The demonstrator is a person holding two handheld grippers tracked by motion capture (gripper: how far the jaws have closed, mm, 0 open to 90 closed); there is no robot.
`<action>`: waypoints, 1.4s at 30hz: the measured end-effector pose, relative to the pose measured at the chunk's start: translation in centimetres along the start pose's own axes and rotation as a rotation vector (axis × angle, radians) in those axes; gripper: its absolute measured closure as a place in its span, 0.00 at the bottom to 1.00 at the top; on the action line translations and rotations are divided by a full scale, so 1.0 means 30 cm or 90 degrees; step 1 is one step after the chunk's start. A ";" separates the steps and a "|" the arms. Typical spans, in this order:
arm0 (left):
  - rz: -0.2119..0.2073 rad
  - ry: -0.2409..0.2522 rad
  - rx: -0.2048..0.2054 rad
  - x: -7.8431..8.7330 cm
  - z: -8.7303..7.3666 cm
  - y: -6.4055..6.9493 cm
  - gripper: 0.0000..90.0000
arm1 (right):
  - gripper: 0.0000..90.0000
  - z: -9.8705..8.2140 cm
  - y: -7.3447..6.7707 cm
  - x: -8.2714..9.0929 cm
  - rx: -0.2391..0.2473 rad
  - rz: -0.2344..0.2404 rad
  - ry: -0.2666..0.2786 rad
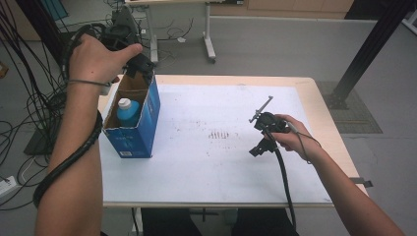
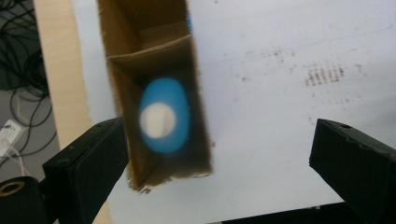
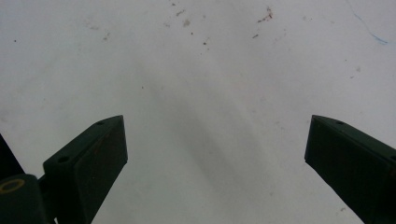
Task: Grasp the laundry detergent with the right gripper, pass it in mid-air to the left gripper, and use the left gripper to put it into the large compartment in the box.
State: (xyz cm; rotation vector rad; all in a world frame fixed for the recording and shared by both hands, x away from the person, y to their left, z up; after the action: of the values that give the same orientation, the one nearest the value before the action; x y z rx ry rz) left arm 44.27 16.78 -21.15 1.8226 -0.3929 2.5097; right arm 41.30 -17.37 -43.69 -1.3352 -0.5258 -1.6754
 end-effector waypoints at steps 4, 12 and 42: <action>-0.018 0.004 -0.017 -0.002 0.009 0.056 0.06 | 0.06 -0.006 -0.001 0.005 -0.006 -0.002 0.003; -0.048 0.005 -0.040 -0.030 0.014 0.164 0.06 | 0.06 -0.013 -0.013 0.017 -0.008 -0.006 0.003; -0.085 -0.026 -0.094 -0.265 -0.029 0.402 0.07 | 0.06 -0.016 -0.014 0.027 -0.013 -0.007 0.018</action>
State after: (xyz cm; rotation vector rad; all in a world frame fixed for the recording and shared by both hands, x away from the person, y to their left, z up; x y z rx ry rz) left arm 44.10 6.34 -31.18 1.7839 -0.4285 2.2947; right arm 40.68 -17.85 -43.04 -1.3246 -0.5012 -1.7097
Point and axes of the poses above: each handheld gripper's, and its own axes: x roughly backward along the jaws, z roughly out of its top, y roughly to its right, the point moved 9 cm from there along -x, roughly forward along the jaws, and after that the axes turned 10 degrees about z, right-handed, at the moved point
